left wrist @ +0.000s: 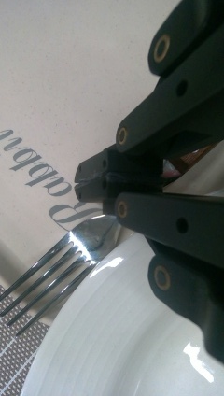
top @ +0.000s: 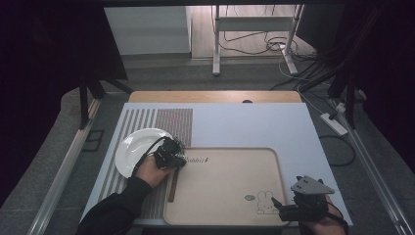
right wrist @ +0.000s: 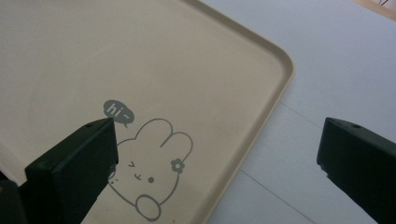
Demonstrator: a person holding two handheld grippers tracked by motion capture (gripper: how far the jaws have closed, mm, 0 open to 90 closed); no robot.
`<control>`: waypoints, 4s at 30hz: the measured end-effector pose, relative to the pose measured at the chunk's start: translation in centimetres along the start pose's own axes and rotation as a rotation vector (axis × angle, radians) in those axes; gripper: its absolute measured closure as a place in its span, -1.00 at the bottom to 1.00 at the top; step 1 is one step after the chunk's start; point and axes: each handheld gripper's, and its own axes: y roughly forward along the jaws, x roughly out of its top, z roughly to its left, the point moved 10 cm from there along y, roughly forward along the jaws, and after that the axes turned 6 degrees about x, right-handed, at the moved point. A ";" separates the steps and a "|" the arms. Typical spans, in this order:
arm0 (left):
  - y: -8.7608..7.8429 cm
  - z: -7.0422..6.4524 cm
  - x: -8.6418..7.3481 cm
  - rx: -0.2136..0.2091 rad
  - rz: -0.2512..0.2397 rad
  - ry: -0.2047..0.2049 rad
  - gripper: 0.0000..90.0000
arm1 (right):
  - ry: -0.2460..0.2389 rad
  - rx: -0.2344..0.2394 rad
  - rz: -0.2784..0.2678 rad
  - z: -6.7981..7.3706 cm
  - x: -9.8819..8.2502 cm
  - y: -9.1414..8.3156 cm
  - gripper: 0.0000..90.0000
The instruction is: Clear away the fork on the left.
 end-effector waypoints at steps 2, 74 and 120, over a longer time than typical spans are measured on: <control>-0.1 -0.2 0.1 -0.023 -0.012 -0.002 0.94 | 0.000 -0.001 -0.002 0.0 0.0 0.0 -1.00; -7.5 1.3 -5.6 0.010 -0.341 -0.080 -1.00 | 0.071 0.001 -0.023 -0.5 0.1 -0.2 -1.00; -10.4 1.1 -13.8 0.034 -0.360 -0.211 -1.00 | 0.100 -0.004 -0.018 -0.9 0.0 -0.2 -1.00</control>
